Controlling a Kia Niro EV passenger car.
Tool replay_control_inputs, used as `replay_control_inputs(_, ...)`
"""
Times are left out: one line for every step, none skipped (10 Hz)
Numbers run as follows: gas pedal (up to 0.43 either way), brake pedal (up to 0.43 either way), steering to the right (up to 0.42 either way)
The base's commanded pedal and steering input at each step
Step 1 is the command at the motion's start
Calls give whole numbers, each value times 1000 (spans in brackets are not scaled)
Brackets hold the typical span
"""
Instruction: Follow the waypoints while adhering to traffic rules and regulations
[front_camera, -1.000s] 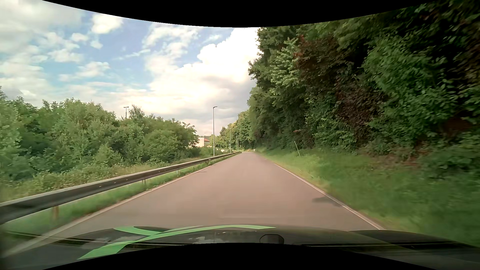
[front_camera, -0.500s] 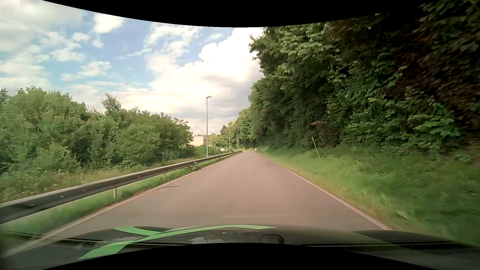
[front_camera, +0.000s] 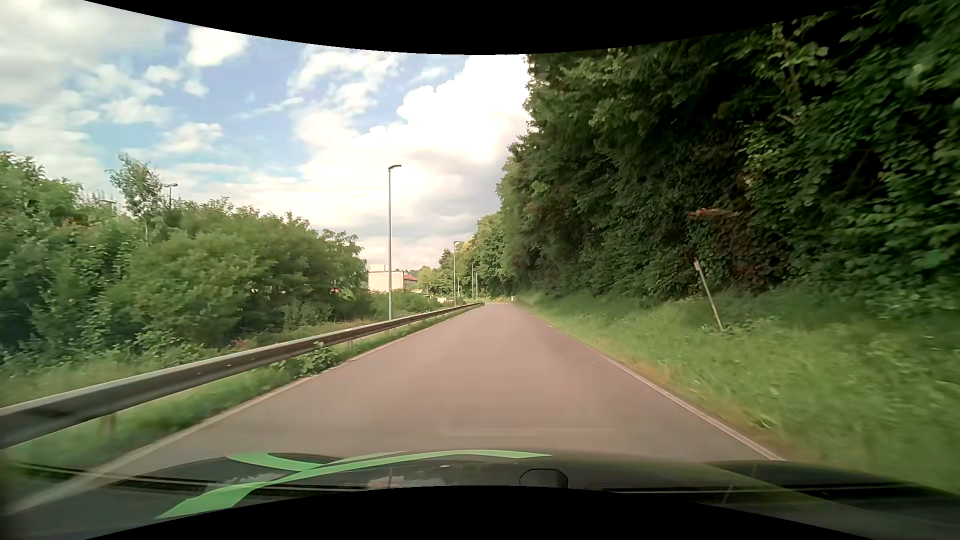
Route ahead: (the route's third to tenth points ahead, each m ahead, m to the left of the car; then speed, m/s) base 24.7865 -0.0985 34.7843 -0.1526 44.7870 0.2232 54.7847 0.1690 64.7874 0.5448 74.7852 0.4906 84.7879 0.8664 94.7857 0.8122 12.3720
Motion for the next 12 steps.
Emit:
replay_control_inputs(177,0,-4)
replay_control_inputs(177,0,-4)
replay_control_inputs(177,0,-4)
replay_control_inputs(177,0,-4)
replay_control_inputs(169,0,-4)
replay_control_inputs(169,0,-4)
replay_control_inputs(157,0,-4)
replay_control_inputs(150,0,-4)
replay_control_inputs(150,0,-3)
replay_control_inputs(150,0,-3)
replay_control_inputs(138,0,-3)
replay_control_inputs(110,0,-3)
